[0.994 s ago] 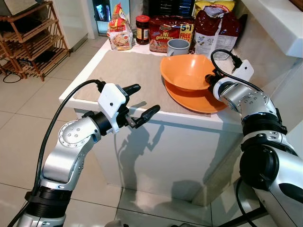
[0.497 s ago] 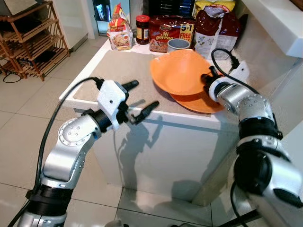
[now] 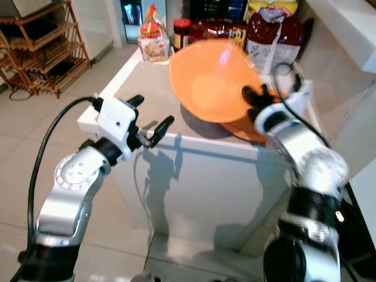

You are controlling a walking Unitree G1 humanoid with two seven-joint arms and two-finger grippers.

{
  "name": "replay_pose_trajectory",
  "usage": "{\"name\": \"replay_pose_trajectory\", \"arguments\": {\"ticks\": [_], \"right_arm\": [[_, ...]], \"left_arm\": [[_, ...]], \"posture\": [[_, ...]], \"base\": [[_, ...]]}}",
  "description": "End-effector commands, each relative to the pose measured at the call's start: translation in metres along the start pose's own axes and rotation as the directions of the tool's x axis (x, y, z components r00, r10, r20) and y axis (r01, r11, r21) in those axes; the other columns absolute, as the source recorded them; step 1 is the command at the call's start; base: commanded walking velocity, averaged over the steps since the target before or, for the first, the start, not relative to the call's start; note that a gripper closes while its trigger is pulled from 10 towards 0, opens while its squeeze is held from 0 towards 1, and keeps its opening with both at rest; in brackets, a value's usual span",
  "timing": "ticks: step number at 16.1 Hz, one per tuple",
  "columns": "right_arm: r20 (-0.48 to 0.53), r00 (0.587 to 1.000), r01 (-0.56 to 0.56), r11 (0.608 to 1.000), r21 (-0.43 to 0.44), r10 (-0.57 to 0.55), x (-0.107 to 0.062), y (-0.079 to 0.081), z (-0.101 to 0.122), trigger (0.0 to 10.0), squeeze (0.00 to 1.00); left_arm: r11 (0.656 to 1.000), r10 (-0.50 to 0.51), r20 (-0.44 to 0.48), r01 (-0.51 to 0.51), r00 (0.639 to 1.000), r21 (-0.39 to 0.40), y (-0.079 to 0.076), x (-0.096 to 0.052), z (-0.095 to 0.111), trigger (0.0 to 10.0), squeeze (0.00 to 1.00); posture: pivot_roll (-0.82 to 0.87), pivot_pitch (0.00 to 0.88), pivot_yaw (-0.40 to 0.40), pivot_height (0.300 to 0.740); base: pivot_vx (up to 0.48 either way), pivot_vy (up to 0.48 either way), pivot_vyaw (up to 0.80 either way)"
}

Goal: Setting the table

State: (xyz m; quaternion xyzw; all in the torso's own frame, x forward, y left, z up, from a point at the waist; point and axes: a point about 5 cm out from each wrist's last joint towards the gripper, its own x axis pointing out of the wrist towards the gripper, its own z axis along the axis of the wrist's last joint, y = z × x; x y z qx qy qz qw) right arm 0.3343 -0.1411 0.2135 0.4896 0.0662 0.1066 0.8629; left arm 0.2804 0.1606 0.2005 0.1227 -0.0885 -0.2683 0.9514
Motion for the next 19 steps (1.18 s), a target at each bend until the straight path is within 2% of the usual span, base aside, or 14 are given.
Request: {"name": "replay_pose_trajectory", "arguments": {"ticks": [1,5,6,7,8,9,10,11,12,13,14,15,16,19], "right_arm": [[0.025,0.998,-0.061,0.998,-0.018,0.062,-0.009,0.011,0.000,10.0,0.00],[0.045,0.992,-0.110,0.974,-0.200,0.121,-0.032,0.018,-0.001,10.0,0.00],[0.053,0.988,-0.123,0.941,-0.314,0.147,-0.036,0.022,0.003,10.0,0.00],[0.052,0.986,-0.127,0.914,-0.386,0.159,-0.039,0.024,0.004,10.0,0.00],[0.065,0.984,-0.111,0.856,-0.504,0.165,-0.044,0.023,0.004,10.0,0.00],[0.063,0.985,-0.099,0.822,-0.561,0.162,-0.048,0.020,0.002,10.0,0.00],[0.064,0.989,-0.074,0.805,-0.588,0.137,-0.052,0.009,0.000,10.0,0.00],[0.066,0.989,-0.068,0.802,-0.593,0.133,-0.053,0.007,0.000,10.0,0.00],[0.091,0.994,0.016,0.758,-0.652,0.058,-0.057,-0.015,-0.004,10.0,0.00],[0.115,0.993,0.059,0.737,-0.673,0.025,-0.059,-0.026,-0.004,10.0,0.00],[0.124,0.992,0.075,0.730,-0.680,0.014,-0.059,-0.029,-0.004,10.0,0.00],[0.165,0.986,0.137,0.681,-0.719,-0.025,-0.062,-0.040,-0.003,10.0,0.00],[0.183,0.982,0.165,0.658,-0.735,-0.041,-0.064,-0.045,-0.002,10.0,0.00],[0.213,0.973,0.219,0.612,-0.760,-0.083,-0.069,-0.058,0.001,10.0,0.00]], "left_arm": [[1.000,0.011,-0.001,-0.011,1.000,0.003,0.001,-0.004,0.003,10.0,0.00],[1.000,0.001,-0.027,-0.002,1.000,-0.017,-0.005,-0.009,-0.001,10.0,0.00],[1.000,0.000,-0.022,0.000,1.000,-0.026,-0.007,-0.007,0.000,10.0,0.00],[1.000,-0.001,-0.021,0.000,1.000,-0.028,-0.008,-0.006,0.000,10.0,0.00],[0.999,0.027,-0.030,-0.028,0.999,-0.023,-0.009,-0.003,-0.002,10.0,0.00],[0.996,0.072,-0.052,-0.074,0.996,-0.054,-0.011,-0.001,-0.009,10.0,0.00],[0.990,0.116,-0.085,-0.122,0.990,-0.068,-0.016,0.002,-0.018,10.0,0.00],[0.990,0.122,-0.094,-0.128,0.988,-0.064,-0.016,0.002,-0.019,10.0,0.00],[0.980,0.167,-0.113,-0.178,0.980,-0.095,-0.023,0.008,-0.028,10.0,0.00],[0.975,0.182,-0.121,-0.195,0.976,-0.107,-0.025,0.012,-0.030,10.0,0.00],[0.974,0.185,-0.125,-0.198,0.975,-0.106,-0.026,0.013,-0.031,10.0,0.00],[0.976,0.183,-0.126,-0.196,0.975,-0.097,-0.029,0.017,-0.031,10.0,0.00],[0.978,0.178,-0.123,-0.190,0.976,-0.091,-0.030,0.018,-0.031,10.0,0.00],[0.990,0.135,-0.113,-0.139,0.984,-0.031,-0.035,0.023,-0.030,10.0,0.00]], "posture": [[0.08,0.000,-0.010,0.740],[0.07,0.000,-0.008,0.740],[0.06,0.000,-0.009,0.740],[0.06,0.000,-0.009,0.740],[0.06,0.000,-0.011,0.740],[0.06,0.000,-0.013,0.740],[0.06,0.000,-0.018,0.740],[0.06,0.000,-0.018,0.740],[0.05,0.001,-0.019,0.740],[0.05,0.000,-0.018,0.740],[0.05,0.000,-0.018,0.740],[0.04,0.000,-0.016,0.740],[0.04,0.000,-0.011,0.740],[0.03,0.000,-0.008,0.740]], "base": [[-0.300,0.000,0.00],[-0.308,0.000,0.00],[-0.311,0.000,0.00],[-0.311,0.000,0.00],[0.000,0.000,0.00],[0.000,0.000,0.00],[0.000,0.000,0.00],[0.000,0.000,0.00],[0.000,0.000,0.00],[0.000,-0.431,0.00],[0.000,-0.431,0.00],[0.000,-0.480,0.00],[0.000,-0.480,0.00],[0.000,-0.480,0.00]]}}
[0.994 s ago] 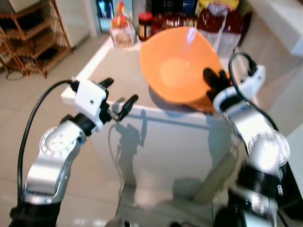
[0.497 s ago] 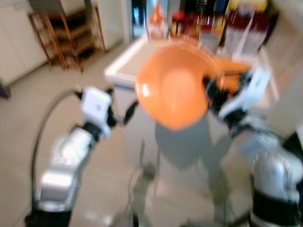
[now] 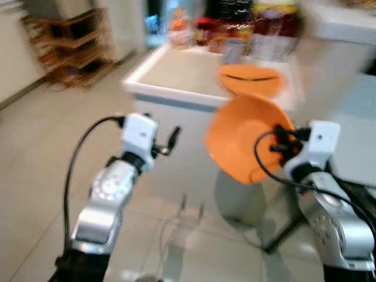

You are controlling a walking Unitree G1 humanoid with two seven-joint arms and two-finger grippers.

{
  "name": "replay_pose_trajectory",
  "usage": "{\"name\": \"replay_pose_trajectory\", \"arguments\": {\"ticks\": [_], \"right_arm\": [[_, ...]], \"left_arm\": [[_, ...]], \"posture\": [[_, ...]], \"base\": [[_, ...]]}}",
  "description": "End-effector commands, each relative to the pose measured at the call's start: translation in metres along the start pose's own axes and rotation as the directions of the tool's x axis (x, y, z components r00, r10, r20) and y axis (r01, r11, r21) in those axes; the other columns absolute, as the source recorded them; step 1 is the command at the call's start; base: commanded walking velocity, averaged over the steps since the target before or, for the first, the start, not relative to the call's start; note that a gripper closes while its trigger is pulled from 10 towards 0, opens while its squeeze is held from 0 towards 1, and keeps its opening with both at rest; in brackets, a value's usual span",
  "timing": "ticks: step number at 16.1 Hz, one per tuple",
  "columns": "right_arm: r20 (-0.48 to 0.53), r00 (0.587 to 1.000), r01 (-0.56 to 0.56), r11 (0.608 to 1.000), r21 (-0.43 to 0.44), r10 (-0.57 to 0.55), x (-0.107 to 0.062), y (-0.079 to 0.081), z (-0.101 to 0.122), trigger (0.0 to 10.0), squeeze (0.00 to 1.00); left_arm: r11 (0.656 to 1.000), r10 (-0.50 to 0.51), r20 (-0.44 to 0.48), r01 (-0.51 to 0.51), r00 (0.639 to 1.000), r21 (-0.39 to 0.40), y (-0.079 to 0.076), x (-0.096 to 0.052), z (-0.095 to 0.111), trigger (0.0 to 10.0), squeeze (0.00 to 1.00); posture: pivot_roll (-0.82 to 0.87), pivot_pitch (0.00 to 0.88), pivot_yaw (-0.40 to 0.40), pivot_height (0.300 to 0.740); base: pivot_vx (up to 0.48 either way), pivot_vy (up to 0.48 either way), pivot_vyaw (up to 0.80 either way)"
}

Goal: Setting the table

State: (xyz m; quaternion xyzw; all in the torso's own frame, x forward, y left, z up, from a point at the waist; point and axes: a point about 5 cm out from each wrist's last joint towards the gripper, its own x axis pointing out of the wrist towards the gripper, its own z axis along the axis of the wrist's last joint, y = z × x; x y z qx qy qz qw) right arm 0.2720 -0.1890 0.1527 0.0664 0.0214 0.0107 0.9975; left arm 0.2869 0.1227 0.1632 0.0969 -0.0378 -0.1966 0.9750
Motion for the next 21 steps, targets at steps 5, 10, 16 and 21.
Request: {"name": "replay_pose_trajectory", "arguments": {"ticks": [5,10,16,21], "right_arm": [[0.103,0.990,0.100,0.995,0.008,-0.100,0.005,-0.014,0.013,10.0,0.00],[0.099,0.981,0.166,0.985,0.043,-0.170,0.002,-0.025,0.013,10.0,0.00],[0.097,0.968,0.231,0.973,0.030,-0.232,-0.004,-0.039,0.014,10.0,0.00],[0.104,0.970,0.217,0.975,0.051,-0.221,-0.005,-0.038,0.019,10.0,0.00]], "left_arm": [[0.999,-0.023,0.024,0.022,0.999,0.030,-0.006,0.007,0.005,10.0,0.00],[0.998,-0.054,0.038,0.053,0.998,0.016,-0.013,0.010,0.005,10.0,0.00],[1.000,-0.002,0.107,0.004,0.994,-0.016,-0.007,0.014,0.018,10.0,0.00],[0.998,0.007,0.087,-0.001,0.996,-0.061,-0.006,0.013,0.017,10.0,0.00]], "posture": [[0.02,0.000,-0.012,0.740],[-0.01,0.000,0.010,0.740],[-0.01,0.000,0.021,0.740],[-0.02,0.000,0.028,0.740]], "base": [[0.000,-0.480,0.00],[0.000,-0.480,-0.28],[0.000,-0.480,-0.13],[0.000,-0.384,0.00]]}}
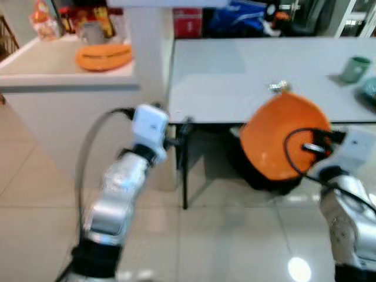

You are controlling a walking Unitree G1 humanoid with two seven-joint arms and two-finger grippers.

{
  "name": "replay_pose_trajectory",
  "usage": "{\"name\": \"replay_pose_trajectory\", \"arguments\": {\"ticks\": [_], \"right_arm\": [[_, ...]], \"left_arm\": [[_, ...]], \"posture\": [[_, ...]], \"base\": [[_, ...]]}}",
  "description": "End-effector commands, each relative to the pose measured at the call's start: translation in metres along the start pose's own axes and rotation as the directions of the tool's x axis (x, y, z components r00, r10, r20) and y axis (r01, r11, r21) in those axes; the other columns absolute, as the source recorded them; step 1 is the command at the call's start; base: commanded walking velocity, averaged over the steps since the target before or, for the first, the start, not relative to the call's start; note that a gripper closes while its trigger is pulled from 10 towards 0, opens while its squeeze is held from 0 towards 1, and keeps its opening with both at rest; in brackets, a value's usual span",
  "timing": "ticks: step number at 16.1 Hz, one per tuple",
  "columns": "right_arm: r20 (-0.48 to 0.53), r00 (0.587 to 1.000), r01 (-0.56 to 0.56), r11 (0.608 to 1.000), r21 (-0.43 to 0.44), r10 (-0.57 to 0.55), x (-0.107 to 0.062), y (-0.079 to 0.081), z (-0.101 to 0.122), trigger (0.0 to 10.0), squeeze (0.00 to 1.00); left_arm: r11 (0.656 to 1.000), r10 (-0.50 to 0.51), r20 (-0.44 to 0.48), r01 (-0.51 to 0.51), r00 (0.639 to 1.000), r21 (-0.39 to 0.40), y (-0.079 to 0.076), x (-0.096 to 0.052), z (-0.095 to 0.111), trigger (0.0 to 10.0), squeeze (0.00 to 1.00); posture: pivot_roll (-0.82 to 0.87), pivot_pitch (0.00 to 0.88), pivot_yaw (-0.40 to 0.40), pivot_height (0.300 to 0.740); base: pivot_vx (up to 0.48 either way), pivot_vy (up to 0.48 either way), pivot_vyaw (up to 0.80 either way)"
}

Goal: Setting the table

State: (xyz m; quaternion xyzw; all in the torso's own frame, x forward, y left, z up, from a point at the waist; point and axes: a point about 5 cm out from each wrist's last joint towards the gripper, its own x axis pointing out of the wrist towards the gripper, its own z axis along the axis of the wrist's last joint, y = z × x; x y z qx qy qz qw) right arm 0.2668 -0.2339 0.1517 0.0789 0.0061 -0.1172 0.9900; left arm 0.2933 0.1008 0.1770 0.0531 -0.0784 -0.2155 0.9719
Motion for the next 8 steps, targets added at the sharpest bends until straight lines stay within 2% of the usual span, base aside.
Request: {"name": "replay_pose_trajectory", "arguments": {"ticks": [1,3,8], "right_arm": [[0.060,0.998,-0.031,0.999,0.045,0.028,-0.0019,0.0084,0.0145,10.0,0.00],[0.070,0.997,-0.026,0.998,0.051,0.023,-0.0029,0.0082,0.0159,10.0,0.00],[0.086,0.996,-0.026,0.997,0.074,0.020,-0.0002,0.0099,0.0211,10.0,0.00]], "left_arm": [[1.000,0.012,0.002,-0.012,1.000,0.015,0.0081,-0.0035,0.0037,10.0,0.00],[1.000,-0.021,0.004,0.021,1.000,0.008,0.0067,-0.0051,0.0043,10.0,0.00],[1.000,-0.011,0.028,0.011,1.000,0.001,0.0079,-0.0048,0.0094,10.0,0.00]], "posture": [[-0.02,0.001,0.029,0.740],[-0.02,0.004,0.028,0.740],[0.00,0.010,0.017,0.740]], "base": [[0.000,0.000,0.00],[0.000,0.000,0.00],[0.364,0.000,0.00]]}}
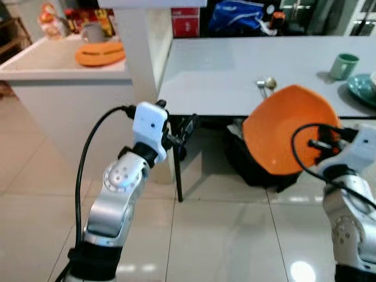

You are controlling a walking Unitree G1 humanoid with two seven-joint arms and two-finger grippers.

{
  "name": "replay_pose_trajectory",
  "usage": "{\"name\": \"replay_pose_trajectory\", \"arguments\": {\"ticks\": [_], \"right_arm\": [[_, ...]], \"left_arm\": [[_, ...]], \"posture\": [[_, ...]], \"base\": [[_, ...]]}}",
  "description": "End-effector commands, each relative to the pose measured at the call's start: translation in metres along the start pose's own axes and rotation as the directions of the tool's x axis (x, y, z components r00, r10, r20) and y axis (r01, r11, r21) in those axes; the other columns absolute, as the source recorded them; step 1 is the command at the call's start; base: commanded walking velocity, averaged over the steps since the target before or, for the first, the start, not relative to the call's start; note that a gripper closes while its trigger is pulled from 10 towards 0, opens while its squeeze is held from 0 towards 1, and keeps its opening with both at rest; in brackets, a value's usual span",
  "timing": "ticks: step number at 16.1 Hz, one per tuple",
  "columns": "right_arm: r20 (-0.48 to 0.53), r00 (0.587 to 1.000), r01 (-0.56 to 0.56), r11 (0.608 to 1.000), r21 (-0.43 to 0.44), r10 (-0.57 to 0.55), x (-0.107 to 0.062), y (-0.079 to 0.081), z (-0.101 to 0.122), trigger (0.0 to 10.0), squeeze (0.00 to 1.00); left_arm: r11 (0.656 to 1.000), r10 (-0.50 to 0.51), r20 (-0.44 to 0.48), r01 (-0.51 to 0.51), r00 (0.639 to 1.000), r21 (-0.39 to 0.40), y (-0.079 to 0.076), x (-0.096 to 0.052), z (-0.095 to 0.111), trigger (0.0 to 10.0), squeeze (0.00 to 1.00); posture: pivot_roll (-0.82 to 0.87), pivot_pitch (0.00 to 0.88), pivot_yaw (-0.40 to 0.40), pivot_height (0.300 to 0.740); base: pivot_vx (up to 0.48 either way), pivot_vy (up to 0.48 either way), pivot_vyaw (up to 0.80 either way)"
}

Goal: Setting the table

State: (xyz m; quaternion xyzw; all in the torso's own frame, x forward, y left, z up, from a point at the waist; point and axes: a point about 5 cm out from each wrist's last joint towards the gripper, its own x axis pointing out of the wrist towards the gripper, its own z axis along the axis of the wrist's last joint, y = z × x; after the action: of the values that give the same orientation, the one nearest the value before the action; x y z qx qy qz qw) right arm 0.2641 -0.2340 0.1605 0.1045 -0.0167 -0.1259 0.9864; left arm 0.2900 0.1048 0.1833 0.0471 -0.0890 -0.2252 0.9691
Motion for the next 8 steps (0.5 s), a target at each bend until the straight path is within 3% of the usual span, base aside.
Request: {"name": "replay_pose_trajectory", "arguments": {"ticks": [1,8], "right_arm": [[0.053,0.998,-0.036,0.999,0.029,0.035,0.004,0.010,0.014,10.0,0.00],[0.075,0.997,-0.026,0.998,0.063,0.022,0.018,0.009,0.026,10.0,0.00]], "left_arm": [[1.000,0.012,0.001,-0.012,1.000,0.009,0.006,-0.002,0.003,10.0,0.00],[1.000,0.012,-0.001,-0.012,1.000,0.015,0.009,-0.004,0.003,10.0,0.00]], "posture": [[0.00,0.010,0.015,0.740],[0.00,0.005,0.000,0.740]], "base": [[0.386,0.000,0.00],[0.393,0.000,-0.06]]}}
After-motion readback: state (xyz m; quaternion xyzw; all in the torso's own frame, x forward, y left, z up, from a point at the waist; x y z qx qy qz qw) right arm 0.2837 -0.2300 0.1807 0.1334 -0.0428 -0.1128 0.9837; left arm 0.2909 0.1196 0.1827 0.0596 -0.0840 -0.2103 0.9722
